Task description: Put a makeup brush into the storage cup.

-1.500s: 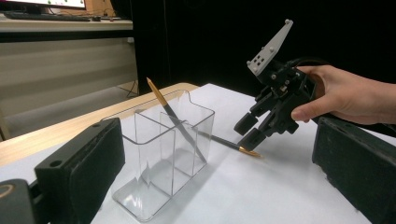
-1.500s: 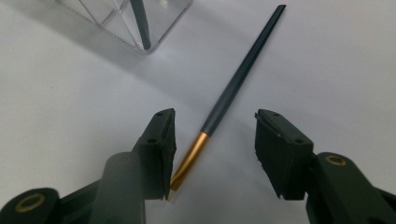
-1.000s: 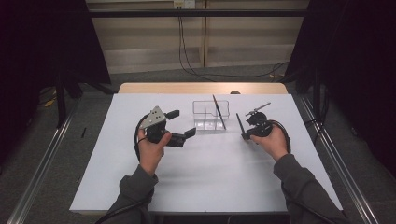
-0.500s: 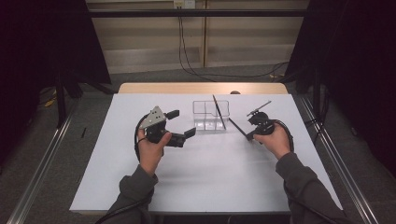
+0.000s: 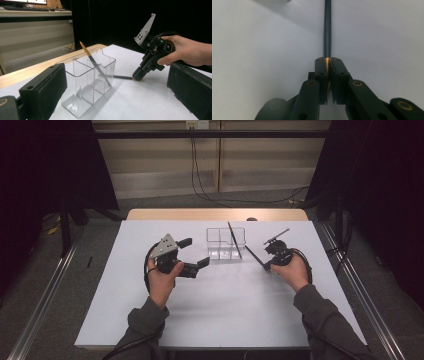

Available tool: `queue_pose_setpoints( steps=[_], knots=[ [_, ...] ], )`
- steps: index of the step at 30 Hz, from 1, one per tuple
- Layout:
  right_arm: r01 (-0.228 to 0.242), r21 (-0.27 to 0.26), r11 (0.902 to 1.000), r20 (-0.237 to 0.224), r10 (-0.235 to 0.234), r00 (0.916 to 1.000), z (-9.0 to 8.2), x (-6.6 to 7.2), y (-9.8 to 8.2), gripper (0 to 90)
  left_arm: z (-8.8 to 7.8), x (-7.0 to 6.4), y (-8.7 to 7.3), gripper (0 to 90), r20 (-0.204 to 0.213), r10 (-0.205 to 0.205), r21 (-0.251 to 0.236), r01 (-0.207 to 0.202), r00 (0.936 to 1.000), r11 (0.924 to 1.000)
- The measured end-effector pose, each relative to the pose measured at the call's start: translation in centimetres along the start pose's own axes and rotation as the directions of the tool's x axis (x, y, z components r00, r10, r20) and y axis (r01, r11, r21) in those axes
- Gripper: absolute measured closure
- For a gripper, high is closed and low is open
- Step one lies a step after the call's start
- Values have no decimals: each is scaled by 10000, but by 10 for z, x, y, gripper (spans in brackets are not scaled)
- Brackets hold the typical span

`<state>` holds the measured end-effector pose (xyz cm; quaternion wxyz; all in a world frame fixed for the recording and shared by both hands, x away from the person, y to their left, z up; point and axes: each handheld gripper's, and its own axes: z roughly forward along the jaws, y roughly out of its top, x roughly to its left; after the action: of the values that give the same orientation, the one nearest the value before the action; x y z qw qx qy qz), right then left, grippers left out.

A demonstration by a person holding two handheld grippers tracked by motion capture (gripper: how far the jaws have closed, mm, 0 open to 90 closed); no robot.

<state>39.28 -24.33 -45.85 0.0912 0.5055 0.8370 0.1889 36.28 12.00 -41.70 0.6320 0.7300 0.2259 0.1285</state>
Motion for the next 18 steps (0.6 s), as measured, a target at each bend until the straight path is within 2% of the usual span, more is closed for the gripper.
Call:
queue_pose_setpoints(
  steps=[3,5,6,10,11,13,14,15,18],
  knots=[
    [194,130,9997,93,-195,9998,-1,0,0,855,0,-1,0,25,-106,17,52,-16,9999,10000],
    [142,225,9996,181,-146,9997,-2,1,-1,856,0,-1,1,25,-73,-16,22,16,10000,10000],
    [213,265,9994,165,-217,9996,-3,-1,-1,856,0,-1,0,25,-60,-21,-15,21,10000,10000],
    [79,167,9998,-36,-79,10000,-8,-5,-4,856,0,-1,1,25,-58,62,22,-62,10000,10000],
    [-40,276,9996,-48,42,10000,-10,-5,-5,857,0,-1,1,25,-54,57,8,-57,10000,10000],
    [171,198,9997,14,-171,9999,-10,-6,-6,856,1,-2,1,25,8,89,9,-89,10000,10000],
    [138,383,9992,-61,-136,9999,-11,-6,-7,856,1,-2,1,25,64,88,36,-88,9999,10000],
    [150,243,9996,-49,-148,9999,-11,-7,-7,856,1,-3,1,25,-129,23,44,-22,9999,10000],
    [104,466,9989,-38,-102,9999,-11,-9,-9,855,2,-3,0,25,-104,-20,41,20,9999,10000]
  ],
)
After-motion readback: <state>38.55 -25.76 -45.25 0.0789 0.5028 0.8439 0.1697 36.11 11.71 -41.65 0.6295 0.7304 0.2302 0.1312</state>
